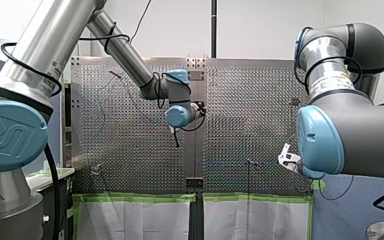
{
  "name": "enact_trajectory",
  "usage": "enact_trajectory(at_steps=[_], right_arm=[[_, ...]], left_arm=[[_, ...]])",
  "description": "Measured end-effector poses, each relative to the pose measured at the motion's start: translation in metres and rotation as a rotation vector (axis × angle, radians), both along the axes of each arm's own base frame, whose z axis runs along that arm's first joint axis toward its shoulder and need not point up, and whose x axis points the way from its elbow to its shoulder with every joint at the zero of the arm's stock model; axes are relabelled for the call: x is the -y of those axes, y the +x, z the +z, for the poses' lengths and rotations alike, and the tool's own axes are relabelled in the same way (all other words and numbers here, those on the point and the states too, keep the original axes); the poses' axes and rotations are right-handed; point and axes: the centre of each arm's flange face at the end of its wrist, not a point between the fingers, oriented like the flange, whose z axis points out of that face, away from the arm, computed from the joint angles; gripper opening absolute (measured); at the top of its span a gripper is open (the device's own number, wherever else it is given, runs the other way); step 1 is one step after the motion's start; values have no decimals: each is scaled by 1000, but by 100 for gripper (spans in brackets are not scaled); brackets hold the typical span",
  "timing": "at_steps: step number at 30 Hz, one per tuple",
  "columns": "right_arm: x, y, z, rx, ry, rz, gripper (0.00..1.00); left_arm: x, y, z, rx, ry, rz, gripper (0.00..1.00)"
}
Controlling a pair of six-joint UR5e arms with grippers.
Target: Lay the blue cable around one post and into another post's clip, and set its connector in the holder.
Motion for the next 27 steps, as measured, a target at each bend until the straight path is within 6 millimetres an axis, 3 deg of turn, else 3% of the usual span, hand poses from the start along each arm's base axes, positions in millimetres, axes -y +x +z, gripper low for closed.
enact_trajectory(at_steps=[21,27], right_arm=[[-1,5,0,-4,1,8,0],[-1,5,0,-6,-2,9,0]], left_arm=[[-50,-48,28,55,11,32,100],[-62,-61,11,59,8,30,100]])
